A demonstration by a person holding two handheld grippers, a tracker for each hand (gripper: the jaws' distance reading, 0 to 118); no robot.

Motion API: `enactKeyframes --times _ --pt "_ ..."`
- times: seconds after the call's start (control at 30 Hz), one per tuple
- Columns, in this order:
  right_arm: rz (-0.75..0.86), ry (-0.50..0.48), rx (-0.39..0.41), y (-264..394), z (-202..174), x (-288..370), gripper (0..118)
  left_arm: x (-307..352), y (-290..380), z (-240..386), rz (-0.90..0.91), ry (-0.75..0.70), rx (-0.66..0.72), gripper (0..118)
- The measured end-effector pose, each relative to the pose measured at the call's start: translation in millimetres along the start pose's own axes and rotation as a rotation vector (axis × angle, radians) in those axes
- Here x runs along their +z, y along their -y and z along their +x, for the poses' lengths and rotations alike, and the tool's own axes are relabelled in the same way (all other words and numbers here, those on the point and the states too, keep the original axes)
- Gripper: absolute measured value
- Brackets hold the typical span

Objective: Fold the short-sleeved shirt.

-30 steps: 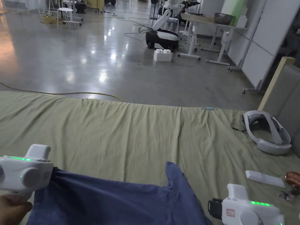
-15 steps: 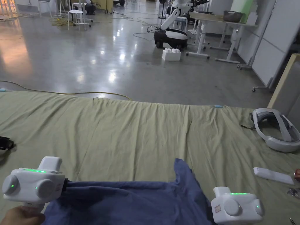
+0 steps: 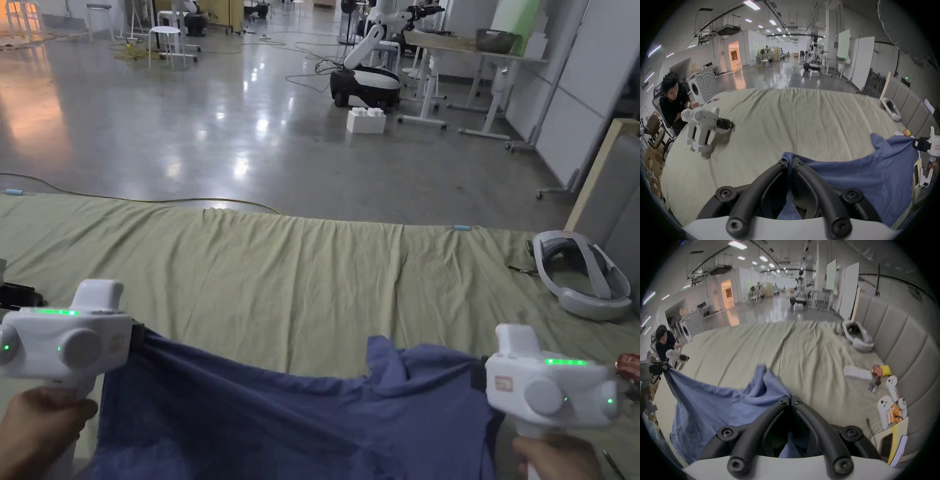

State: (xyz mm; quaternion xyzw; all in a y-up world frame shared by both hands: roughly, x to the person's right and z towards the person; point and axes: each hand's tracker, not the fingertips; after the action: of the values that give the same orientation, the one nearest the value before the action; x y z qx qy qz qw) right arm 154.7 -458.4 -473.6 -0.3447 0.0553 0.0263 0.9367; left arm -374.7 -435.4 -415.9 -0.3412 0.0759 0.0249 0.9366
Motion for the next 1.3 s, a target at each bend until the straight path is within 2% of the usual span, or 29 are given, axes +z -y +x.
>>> enactKeyframes --times 0.17,0.3,0.53,0.73,1.1,1.3 --pt "0.156 0.014 0.001 -46.1 3.7 52.2 3 41.3 -36.9 -9.5 0.097 -0.008 -0.008 6" --pt "0.239 0.023 0.037 -87.8 -2.5 89.6 3 77.3 -74.2 -23.0 0.18 -0.018 0.025 6" --pt "0.369 0.057 0.078 -169.0 -18.7 141.5 3 121.0 -150.7 -54.2 0.304 -0.046 0.095 6" --pt "0.452 0.096 0.109 -235.2 -28.3 174.3 3 150.3 -212.1 -65.3 0.383 -0.092 0.079 6" --pt "0.558 0.144 0.122 -319.3 -37.5 194.8 3 173.4 -293.7 -68.7 0.488 -0.146 0.066 6" --pt "0.559 0.148 0.15 -307.6 -42.0 175.9 3 146.0 -276.6 -61.5 0.456 -0.181 0.033 6"
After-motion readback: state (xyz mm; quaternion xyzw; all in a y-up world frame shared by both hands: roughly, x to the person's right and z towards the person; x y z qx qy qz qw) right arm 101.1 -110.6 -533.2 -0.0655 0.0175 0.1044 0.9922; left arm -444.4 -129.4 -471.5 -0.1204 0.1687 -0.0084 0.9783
